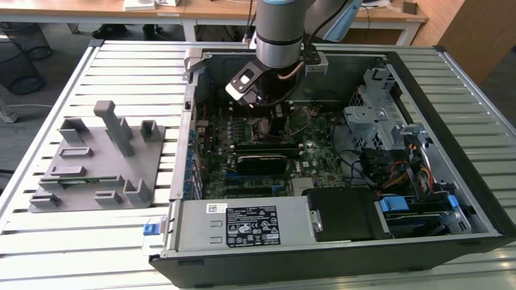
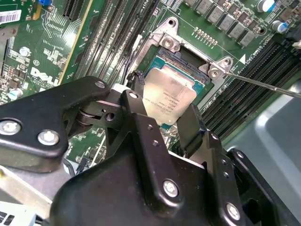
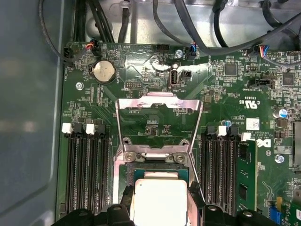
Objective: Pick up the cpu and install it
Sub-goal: 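Place the cpu into insertion slot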
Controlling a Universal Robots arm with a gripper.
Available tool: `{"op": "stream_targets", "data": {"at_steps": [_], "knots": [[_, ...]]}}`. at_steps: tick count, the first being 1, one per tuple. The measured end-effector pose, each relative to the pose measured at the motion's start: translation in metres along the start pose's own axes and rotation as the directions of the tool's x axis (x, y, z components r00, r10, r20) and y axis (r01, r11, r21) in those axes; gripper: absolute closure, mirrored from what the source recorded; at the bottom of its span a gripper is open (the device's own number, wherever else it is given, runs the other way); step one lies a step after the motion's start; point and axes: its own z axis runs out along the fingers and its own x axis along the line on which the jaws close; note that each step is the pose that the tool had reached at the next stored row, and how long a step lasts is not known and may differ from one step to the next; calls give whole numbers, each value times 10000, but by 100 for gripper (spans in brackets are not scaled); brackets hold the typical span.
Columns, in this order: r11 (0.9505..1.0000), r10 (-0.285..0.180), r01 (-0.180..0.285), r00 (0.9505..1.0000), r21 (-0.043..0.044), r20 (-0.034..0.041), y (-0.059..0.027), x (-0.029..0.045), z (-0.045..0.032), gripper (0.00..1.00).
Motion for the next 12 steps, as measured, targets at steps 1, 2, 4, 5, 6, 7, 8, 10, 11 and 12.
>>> {"op": "stream_targets", "data": {"at_steps": [1, 2, 4, 5, 6, 7, 8, 10, 11, 12], "knots": [[10000, 0, 0, 10000, 0, 0, -2, 0, 7, 47], [10000, -1, 1, 10000, 1, 0, -2, 0, 14, 47], [10000, -1, 1, 10000, 1, 0, -2, 0, 27, 47], [10000, -2, 2, 10000, 1, 0, -2, 0, 32, 47], [10000, -2, 2, 10000, 1, 1, -3, 0, 35, 47], [10000, -2, 2, 10000, 2, 2, -4, 0, 37, 47], [10000, -2, 2, 10000, 2, 2, -3, 0, 38, 47], [10000, -1, 1, 10000, 0, -1, -4, 2, 45, 47], [10000, 0, 0, 10000, 1, 1, -4, 3, 46, 47], [10000, 1, -1, 10000, 0, -1, -4, 6, 47, 47]]}}
